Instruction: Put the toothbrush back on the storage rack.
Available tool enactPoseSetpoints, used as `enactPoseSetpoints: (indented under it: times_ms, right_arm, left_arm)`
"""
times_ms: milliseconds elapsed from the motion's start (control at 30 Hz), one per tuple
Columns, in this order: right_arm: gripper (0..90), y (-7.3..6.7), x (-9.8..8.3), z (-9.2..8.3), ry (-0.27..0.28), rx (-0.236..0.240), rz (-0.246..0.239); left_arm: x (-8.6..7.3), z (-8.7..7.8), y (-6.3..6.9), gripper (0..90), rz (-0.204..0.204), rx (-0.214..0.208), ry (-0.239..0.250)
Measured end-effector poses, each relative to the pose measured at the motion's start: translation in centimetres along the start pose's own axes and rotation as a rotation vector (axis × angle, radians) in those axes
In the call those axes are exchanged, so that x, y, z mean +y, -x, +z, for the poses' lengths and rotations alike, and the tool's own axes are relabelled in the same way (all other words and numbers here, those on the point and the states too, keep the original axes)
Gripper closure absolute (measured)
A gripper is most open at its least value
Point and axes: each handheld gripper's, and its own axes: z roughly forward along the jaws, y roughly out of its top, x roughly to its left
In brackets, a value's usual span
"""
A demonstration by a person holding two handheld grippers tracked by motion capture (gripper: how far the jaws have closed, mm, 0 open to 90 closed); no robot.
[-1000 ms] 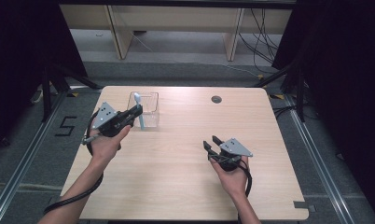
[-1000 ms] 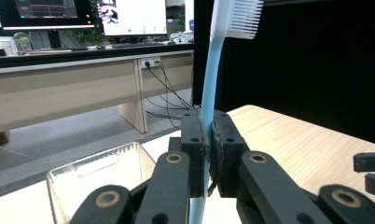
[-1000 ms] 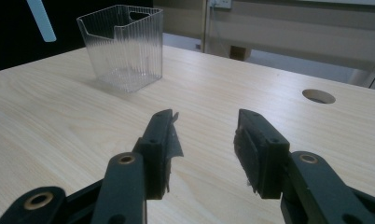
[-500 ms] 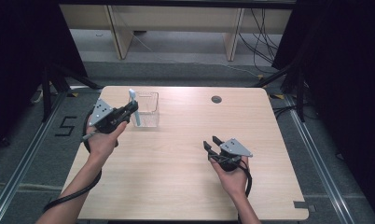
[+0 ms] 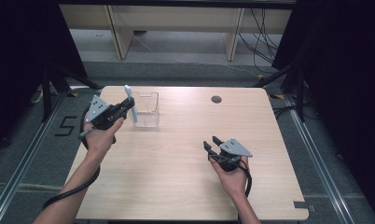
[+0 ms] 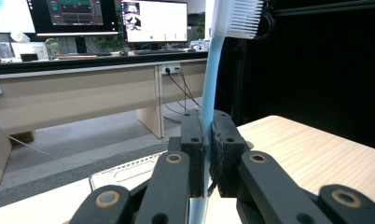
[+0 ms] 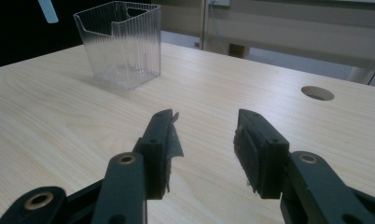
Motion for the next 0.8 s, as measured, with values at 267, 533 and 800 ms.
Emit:
enactPoseSetpoints:
  times_ms: [267,533,800]
  right_arm:
    - [57.1,0.0,0.0,0.0,0.000,0.007,-0.003]
    - [57.1,0.0,0.0,0.0,-0.003,0.008,0.009]
    - [57.1,0.0,-0.1,0.0,-0.002,0.009,0.015]
  left_arm:
    - [0.3,0.3,-0.5,84.3,0.000,0.008,0.005]
    - [0.6,0.9,-1.0,84.3,-0.004,0.013,0.012]
    - [0.8,1.4,-1.6,84.3,-0.001,0.028,0.023]
